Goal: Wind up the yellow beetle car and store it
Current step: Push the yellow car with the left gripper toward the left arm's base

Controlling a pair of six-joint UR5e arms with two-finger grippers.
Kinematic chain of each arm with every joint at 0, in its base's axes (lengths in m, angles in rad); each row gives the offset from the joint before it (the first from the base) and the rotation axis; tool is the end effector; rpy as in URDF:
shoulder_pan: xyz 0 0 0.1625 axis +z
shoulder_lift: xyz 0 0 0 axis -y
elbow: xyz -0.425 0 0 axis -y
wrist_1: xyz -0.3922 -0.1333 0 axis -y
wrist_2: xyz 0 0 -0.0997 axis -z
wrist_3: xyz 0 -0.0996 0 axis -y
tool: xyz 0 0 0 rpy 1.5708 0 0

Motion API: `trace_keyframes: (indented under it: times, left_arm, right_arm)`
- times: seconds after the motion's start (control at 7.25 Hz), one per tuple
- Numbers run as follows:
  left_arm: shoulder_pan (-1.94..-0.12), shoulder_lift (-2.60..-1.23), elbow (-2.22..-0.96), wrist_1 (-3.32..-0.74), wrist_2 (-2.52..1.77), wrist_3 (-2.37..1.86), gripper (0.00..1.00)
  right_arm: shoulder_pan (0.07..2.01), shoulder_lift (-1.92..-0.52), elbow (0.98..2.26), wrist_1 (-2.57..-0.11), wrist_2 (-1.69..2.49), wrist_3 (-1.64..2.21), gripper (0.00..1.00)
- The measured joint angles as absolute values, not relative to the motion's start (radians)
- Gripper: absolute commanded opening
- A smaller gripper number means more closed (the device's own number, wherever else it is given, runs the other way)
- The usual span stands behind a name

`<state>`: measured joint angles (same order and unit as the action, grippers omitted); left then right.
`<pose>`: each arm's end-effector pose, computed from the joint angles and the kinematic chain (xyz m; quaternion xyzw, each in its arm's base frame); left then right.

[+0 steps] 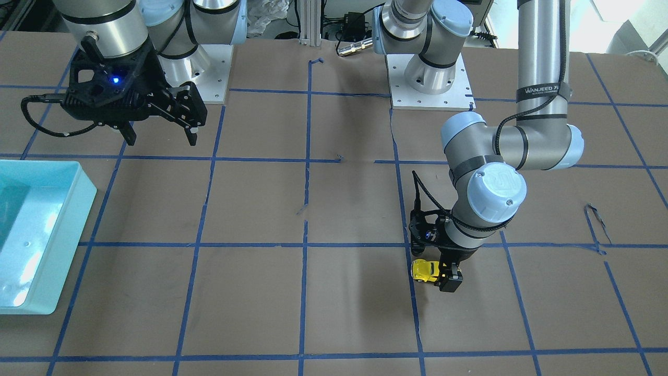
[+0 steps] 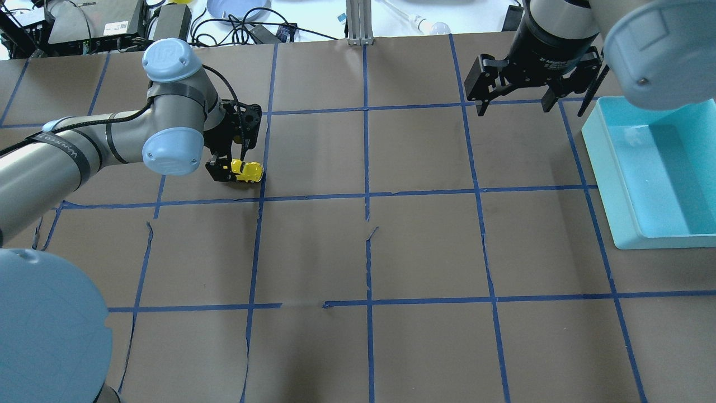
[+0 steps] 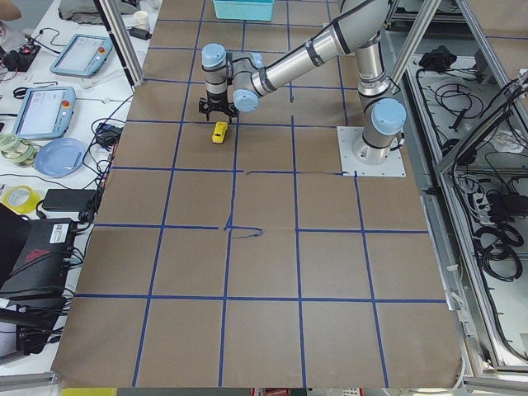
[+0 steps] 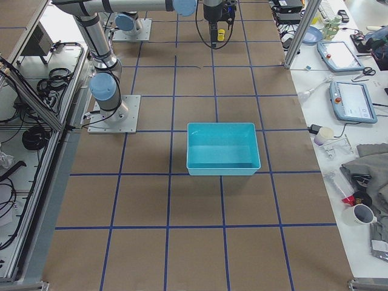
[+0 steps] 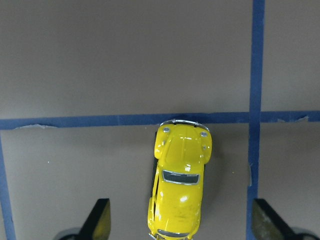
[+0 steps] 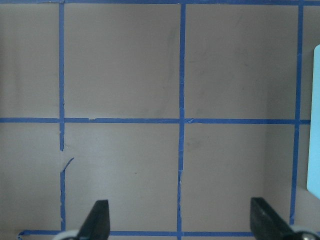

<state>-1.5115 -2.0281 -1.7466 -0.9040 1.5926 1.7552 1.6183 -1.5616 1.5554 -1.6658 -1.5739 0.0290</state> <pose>-0.0949 -0.6135 0.2156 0.7497 0.6615 -0.0018 0.0200 0.1568 -0.4985 0.5009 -0.0092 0.9987 -0.0506 0.0004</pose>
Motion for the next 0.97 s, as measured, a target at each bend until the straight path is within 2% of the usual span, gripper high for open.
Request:
trace_keyframes:
  times: [0.41, 0.55, 0.83, 0.97]
  left_arm:
    - [-1.496, -2.072, -1.739, -0.894, 1.587, 1.751, 0.93]
    - [-1.492, -2.081, -1.736, -0.893, 1.586, 1.744, 0.77]
    - [-1.49, -2.084, -1.735, -0.895, 1.584, 1.732, 0.65]
    - [-1.49, -2.083, -1.735, -0.896, 1.583, 1.73, 0.5]
  right_arm:
    - [1.618, -1.56, 1.555, -1.666, -1.574, 0.029, 1.0]
    - [1.618, -1.56, 1.555, -1.666, -1.574, 0.029, 1.0]
    - [1.618, -1.559, 1.555, -1.666, -1.574, 0.029, 1.0]
    - [1.618, -1.559, 1.555, -1.666, -1.574, 0.029, 1.0]
